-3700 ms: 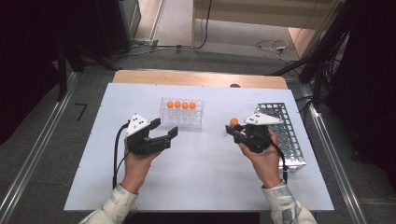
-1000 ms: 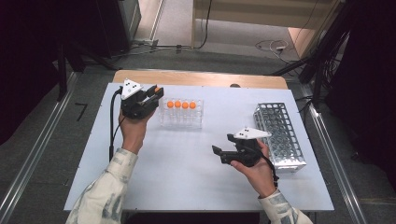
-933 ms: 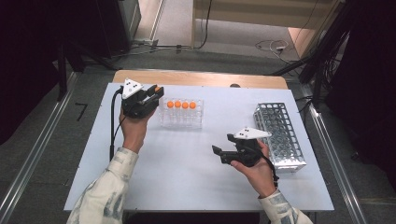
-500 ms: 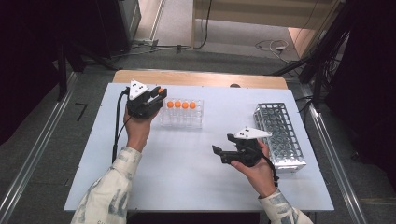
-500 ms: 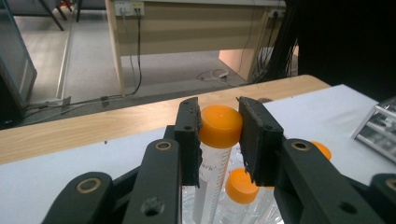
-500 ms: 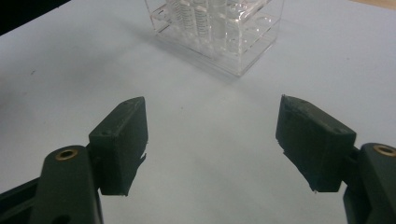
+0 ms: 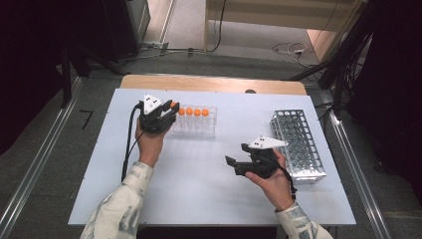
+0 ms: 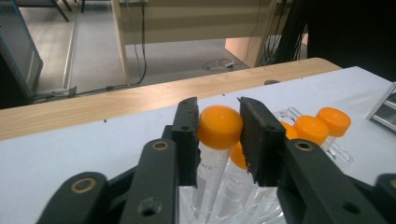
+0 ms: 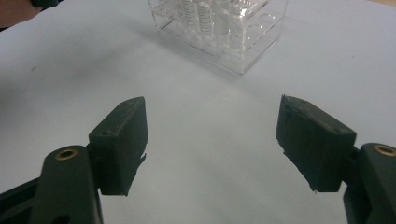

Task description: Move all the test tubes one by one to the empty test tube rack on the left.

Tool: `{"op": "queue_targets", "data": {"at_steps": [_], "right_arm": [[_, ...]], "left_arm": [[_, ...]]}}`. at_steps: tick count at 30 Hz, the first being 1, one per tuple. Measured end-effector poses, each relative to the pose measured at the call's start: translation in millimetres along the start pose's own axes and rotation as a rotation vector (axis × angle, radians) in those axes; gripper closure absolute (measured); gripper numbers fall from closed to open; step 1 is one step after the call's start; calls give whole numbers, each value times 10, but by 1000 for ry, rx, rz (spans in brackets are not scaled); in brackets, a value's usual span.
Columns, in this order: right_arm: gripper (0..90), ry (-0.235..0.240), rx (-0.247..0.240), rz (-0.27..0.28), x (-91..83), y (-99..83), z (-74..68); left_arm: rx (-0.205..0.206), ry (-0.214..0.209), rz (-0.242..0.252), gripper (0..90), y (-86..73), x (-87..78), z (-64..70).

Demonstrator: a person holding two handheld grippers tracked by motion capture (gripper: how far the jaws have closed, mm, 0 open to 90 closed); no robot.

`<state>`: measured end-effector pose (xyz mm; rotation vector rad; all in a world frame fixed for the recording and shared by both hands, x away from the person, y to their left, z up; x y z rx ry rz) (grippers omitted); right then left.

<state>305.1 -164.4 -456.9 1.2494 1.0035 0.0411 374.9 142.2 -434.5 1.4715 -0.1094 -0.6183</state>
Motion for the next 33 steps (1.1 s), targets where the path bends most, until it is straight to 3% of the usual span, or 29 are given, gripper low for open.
{"op": "queue_targets", "data": {"at_steps": [9,17,20,25,33], "right_arm": [[237,-8,4,7,-14,2,14],[228,-26,16,7,-4,-23,71],[227,-30,21,18,-23,-19,77],[224,-40,21,23,-50,-23,82],[200,-52,25,31,-83,-42,98]], "left_arm": [[-27,-8,16,546,-17,-107,15],[-119,-43,-20,333,-177,-306,27],[-133,-55,-29,273,-252,-403,41],[-132,-60,-36,234,-383,-595,93],[-122,-73,-58,189,-426,-811,165]]}}
Point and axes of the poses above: each handheld gripper's, and its own axes: x roughly forward along the jaws, y roughly out of its top, z roughly to its right, the point moved 2 cm from there along x, roughly forward along the jaws, and after that the axes turned 6 degrees about -y, right-handed, at the moved point
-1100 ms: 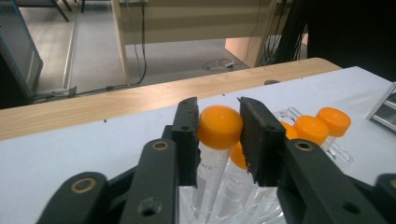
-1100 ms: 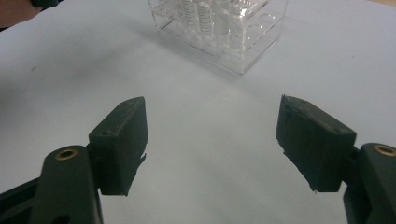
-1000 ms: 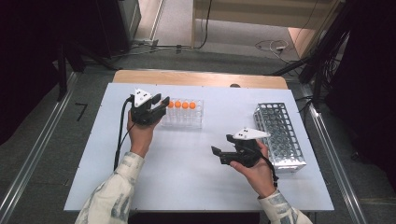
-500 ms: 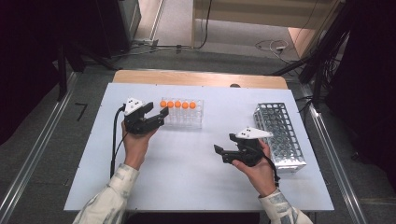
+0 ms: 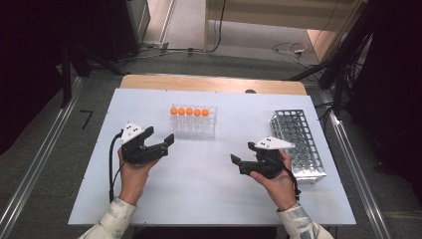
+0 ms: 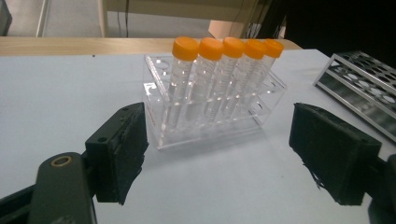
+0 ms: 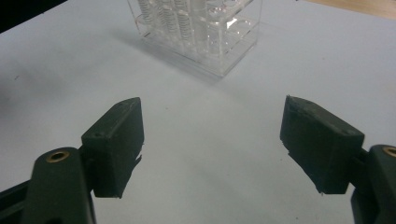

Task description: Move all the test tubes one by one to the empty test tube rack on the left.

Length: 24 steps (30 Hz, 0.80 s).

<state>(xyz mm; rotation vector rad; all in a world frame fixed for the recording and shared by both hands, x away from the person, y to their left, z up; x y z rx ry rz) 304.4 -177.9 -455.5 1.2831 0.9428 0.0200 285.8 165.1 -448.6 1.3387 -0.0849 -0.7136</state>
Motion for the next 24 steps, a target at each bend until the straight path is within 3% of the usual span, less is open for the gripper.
{"op": "queue_targets", "data": {"at_steps": [8,24], "right_arm": [[179,-8,17,4,-63,-52,48],[173,-31,43,33,-256,-131,182]], "left_arm": [[11,12,8,182,-81,-180,20],[12,42,6,175,-243,-380,-5]]}}
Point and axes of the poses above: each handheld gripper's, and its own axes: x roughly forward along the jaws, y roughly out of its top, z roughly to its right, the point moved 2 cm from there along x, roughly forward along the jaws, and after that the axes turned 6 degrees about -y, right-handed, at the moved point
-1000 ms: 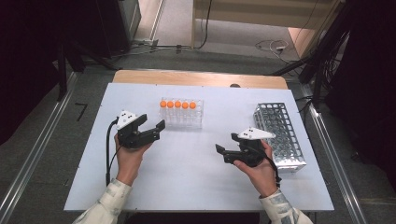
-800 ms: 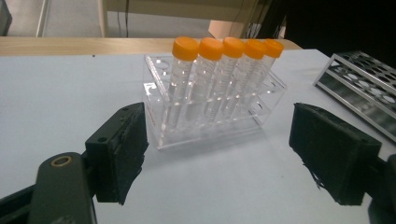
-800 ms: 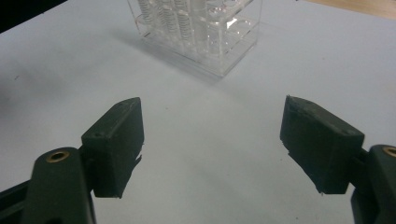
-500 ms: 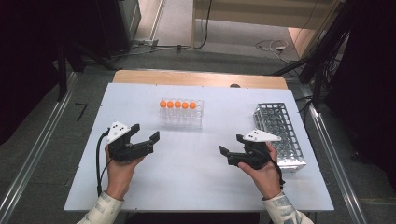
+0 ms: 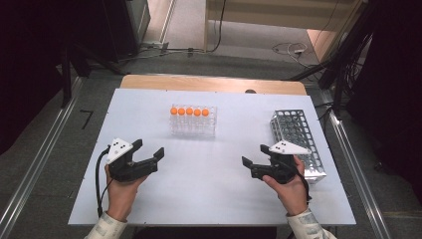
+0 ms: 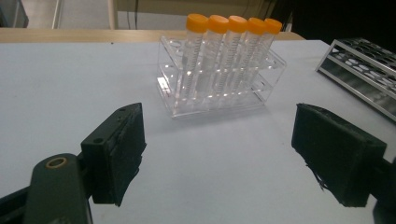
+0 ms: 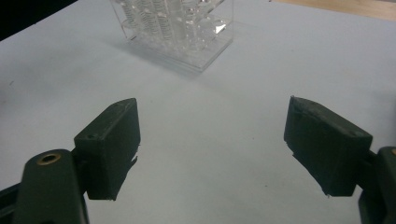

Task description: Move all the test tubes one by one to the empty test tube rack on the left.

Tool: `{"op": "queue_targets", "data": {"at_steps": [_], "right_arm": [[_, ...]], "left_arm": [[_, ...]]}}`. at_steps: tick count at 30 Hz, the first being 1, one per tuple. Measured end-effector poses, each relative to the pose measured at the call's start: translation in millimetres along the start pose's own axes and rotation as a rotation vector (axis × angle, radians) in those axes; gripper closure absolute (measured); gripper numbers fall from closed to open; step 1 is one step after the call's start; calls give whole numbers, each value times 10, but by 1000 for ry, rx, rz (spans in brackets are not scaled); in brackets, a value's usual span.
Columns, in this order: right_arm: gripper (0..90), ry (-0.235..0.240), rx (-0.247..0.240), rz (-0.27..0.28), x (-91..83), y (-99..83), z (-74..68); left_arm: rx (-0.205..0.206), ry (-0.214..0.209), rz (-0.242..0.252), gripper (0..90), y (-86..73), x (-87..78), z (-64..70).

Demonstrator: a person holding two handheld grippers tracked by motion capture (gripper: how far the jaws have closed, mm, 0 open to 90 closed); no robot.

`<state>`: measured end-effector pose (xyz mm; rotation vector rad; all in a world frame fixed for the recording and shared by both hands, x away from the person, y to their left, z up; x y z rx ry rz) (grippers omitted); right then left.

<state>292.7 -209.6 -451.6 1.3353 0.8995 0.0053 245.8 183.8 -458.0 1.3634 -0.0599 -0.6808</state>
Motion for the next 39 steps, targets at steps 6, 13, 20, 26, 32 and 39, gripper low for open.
{"op": "queue_targets", "data": {"at_steps": [6,13,20,26,32,39], "right_arm": [[173,-15,7,9,-122,-53,66],[172,-51,18,26,-315,-140,175],[173,-109,55,58,-602,-282,404],[172,-185,112,73,-829,-425,676],[172,-249,155,64,-930,-569,895],[156,-276,169,63,-966,-613,957]], "left_arm": [[-6,11,3,176,-42,-75,-32],[-14,18,12,176,-87,-185,-54],[-23,31,15,175,-144,-309,-103],[-28,57,15,175,-190,-394,-166],[-37,85,13,175,-247,-441,-262],[-48,135,17,166,-319,-461,-388]]}}
Point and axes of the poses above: each handheld gripper's, and its own axes: x roughly forward along the jaws, y roughly out of its top, z roughly to its right, the point moved 2 cm from there along x, roughly forward along the jaws, and after that the axes turned 6 degrees about -y, right-handed, at the moved point
